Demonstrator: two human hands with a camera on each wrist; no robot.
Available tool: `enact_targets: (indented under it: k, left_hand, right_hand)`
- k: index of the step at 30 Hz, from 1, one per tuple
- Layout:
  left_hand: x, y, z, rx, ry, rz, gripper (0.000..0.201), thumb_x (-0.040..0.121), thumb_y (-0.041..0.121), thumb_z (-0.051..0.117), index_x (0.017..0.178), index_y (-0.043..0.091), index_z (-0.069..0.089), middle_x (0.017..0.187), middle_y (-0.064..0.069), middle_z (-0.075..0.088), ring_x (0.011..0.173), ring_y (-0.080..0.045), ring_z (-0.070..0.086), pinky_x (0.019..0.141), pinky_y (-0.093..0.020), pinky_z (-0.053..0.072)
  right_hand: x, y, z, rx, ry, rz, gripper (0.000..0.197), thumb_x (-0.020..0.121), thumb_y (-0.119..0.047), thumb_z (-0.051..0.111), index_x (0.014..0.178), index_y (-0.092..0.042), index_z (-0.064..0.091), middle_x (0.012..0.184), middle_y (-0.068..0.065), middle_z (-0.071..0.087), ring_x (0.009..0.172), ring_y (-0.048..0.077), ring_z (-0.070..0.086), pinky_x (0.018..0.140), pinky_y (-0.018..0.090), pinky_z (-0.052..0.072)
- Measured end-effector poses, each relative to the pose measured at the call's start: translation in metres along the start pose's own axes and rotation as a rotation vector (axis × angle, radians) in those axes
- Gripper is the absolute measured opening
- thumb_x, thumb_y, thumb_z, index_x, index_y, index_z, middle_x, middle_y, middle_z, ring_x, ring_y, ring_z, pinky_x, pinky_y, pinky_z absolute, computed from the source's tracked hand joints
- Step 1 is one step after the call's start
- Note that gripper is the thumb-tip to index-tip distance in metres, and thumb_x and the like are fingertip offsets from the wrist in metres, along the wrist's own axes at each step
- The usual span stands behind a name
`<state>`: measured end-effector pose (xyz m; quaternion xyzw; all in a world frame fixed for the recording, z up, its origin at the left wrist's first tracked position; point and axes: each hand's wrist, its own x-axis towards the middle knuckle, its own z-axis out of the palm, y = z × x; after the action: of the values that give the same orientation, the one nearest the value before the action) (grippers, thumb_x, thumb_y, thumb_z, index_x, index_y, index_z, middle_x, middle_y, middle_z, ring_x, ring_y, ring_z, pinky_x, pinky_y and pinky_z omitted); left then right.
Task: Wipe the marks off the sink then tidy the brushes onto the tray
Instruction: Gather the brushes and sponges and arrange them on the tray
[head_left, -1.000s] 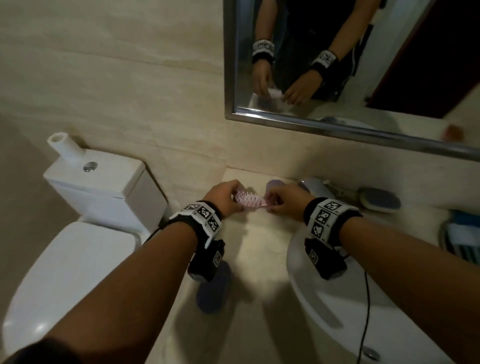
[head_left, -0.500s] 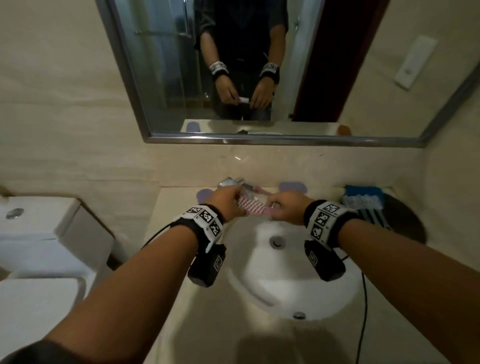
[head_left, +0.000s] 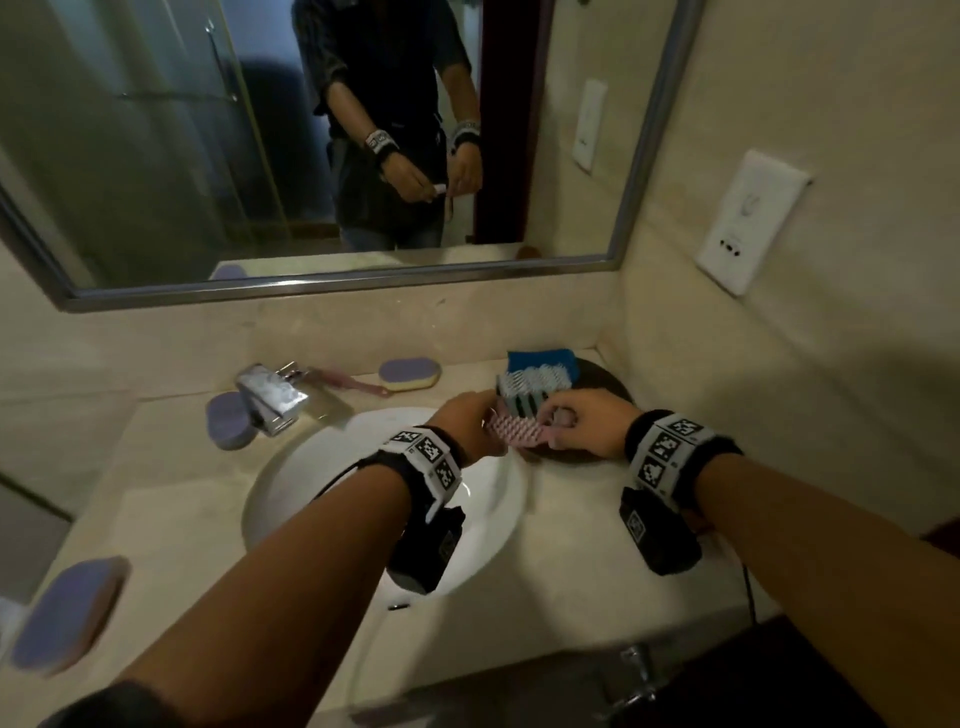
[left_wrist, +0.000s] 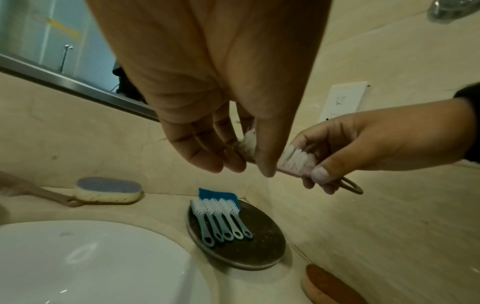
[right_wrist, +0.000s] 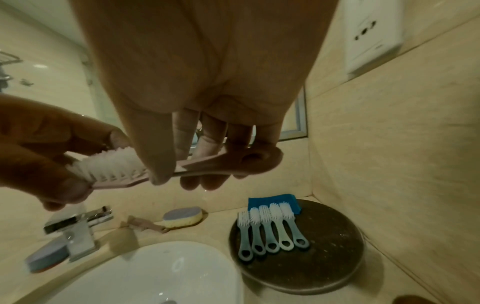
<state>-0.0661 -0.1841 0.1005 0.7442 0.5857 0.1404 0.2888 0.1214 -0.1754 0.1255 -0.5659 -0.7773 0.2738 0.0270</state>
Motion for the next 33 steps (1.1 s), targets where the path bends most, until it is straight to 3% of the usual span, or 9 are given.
enact_targets:
  k: [3,7,9,15,17,20,24,29,33]
  left_hand:
    - [0.018,0.016,0.006,0.045,0.01,0.008,0.043,0.079,0.015,0.072,0.118,0.006,0.057,0.119,-0.016,0.058,0.111,-0.031,0.053,0.092,-0.034,0.042]
    - [0.046,0.024,0.021,0.109,-0.04,0.008,0.043,0.081,0.017,0.069,0.121,0.008,0.056,0.123,-0.015,0.055,0.115,-0.029,0.05,0.094,-0.03,0.039]
    - [0.062,0.022,0.028,0.113,-0.077,0.014,0.043,0.082,0.016,0.069,0.122,0.008,0.056,0.123,-0.014,0.056,0.115,-0.028,0.051,0.092,-0.029,0.039]
    - [0.131,0.014,0.038,0.107,-0.198,0.036,0.042,0.082,0.016,0.068,0.121,0.01,0.055,0.122,-0.011,0.06,0.113,-0.027,0.055,0.09,-0.029,0.042]
    - [0.152,0.013,0.044,0.063,-0.211,0.042,0.039,0.082,0.015,0.067,0.119,0.012,0.056,0.119,-0.01,0.062,0.107,-0.027,0.06,0.086,-0.03,0.046]
    - [0.176,0.013,0.052,0.007,-0.219,0.054,0.034,0.083,0.015,0.066,0.116,0.014,0.057,0.114,-0.009,0.065,0.098,-0.024,0.062,0.076,-0.027,0.047]
    - [0.201,0.008,0.059,0.003,-0.193,0.061,0.038,0.083,0.017,0.068,0.119,0.014,0.057,0.12,-0.008,0.061,0.111,-0.024,0.056,0.093,-0.03,0.043]
    - [0.226,0.004,0.07,0.0,-0.193,0.008,0.036,0.084,0.02,0.067,0.118,0.014,0.057,0.12,-0.007,0.06,0.113,-0.025,0.055,0.091,-0.029,0.041]
    - [0.246,0.002,0.07,-0.027,-0.169,-0.049,0.037,0.084,0.019,0.066,0.119,0.015,0.056,0.124,-0.006,0.059,0.115,-0.024,0.054,0.091,-0.027,0.041]
  right_hand:
    - [-0.003,0.02,-0.006,0.063,0.046,0.0,0.028,0.082,-0.015,0.066,0.109,-0.018,0.062,0.081,-0.002,0.055,0.076,0.013,0.052,0.069,0.023,0.042]
    - [0.002,0.048,-0.001,0.098,0.03,0.075,0.034,0.081,-0.012,0.066,0.114,-0.018,0.06,0.077,-0.004,0.055,0.076,0.014,0.052,0.075,0.032,0.047]
    - [0.008,0.064,0.0,0.066,0.004,0.097,0.035,0.08,-0.012,0.066,0.114,-0.019,0.06,0.074,-0.01,0.053,0.077,0.013,0.052,0.07,0.026,0.045]
    - [0.033,0.096,-0.014,0.05,-0.034,0.223,0.025,0.083,-0.016,0.065,0.108,-0.017,0.062,0.077,-0.01,0.053,0.08,0.011,0.051,0.06,0.012,0.035]
    - [0.047,0.104,-0.017,0.047,-0.02,0.24,0.025,0.084,-0.016,0.063,0.109,-0.016,0.062,0.084,-0.007,0.055,0.082,0.011,0.051,0.058,0.013,0.035]
    - [0.067,0.112,-0.018,0.075,0.029,0.261,0.029,0.087,-0.017,0.061,0.115,-0.013,0.06,0.096,0.001,0.06,0.087,0.011,0.052,0.071,0.018,0.037]
    - [0.094,0.118,-0.02,0.123,0.051,0.256,0.04,0.086,-0.021,0.063,0.124,-0.017,0.052,0.104,0.008,0.064,0.09,0.02,0.058,0.075,0.023,0.039]
    - [0.129,0.131,-0.021,0.174,0.043,0.235,0.039,0.081,-0.024,0.069,0.117,-0.017,0.054,0.087,-0.003,0.058,0.079,0.014,0.056,0.071,0.026,0.045]
    - [0.156,0.143,-0.021,0.214,0.017,0.279,0.037,0.082,-0.026,0.068,0.114,-0.019,0.052,0.099,0.003,0.063,0.089,0.02,0.061,0.081,0.032,0.05]
